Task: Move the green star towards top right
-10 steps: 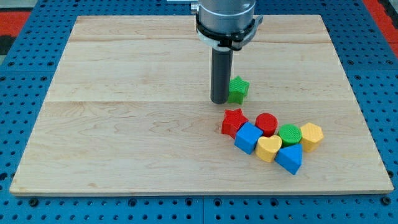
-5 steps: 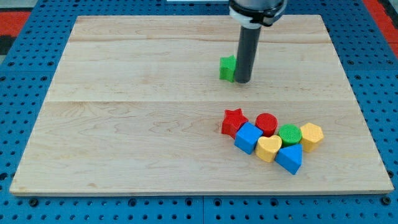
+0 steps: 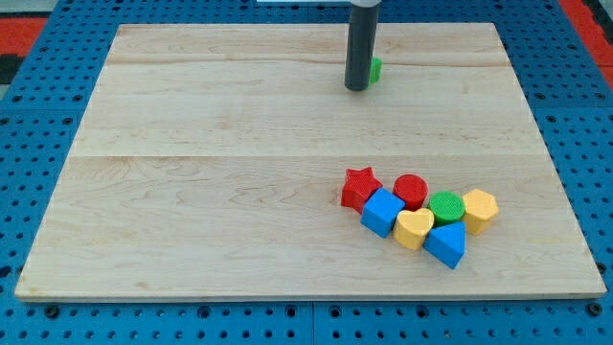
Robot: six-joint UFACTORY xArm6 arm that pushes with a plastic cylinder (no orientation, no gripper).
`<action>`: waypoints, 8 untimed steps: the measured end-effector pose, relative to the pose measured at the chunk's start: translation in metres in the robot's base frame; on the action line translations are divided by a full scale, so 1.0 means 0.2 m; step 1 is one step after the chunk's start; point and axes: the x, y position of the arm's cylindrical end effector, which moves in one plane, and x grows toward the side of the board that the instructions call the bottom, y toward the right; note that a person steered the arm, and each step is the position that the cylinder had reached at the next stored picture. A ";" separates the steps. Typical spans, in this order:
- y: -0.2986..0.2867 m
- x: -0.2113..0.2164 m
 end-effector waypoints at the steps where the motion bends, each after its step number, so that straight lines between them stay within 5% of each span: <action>1: 0.00 -0.15; 4: -0.23 -0.40; 7: 0.16 -0.36; 8: 0.02 -0.28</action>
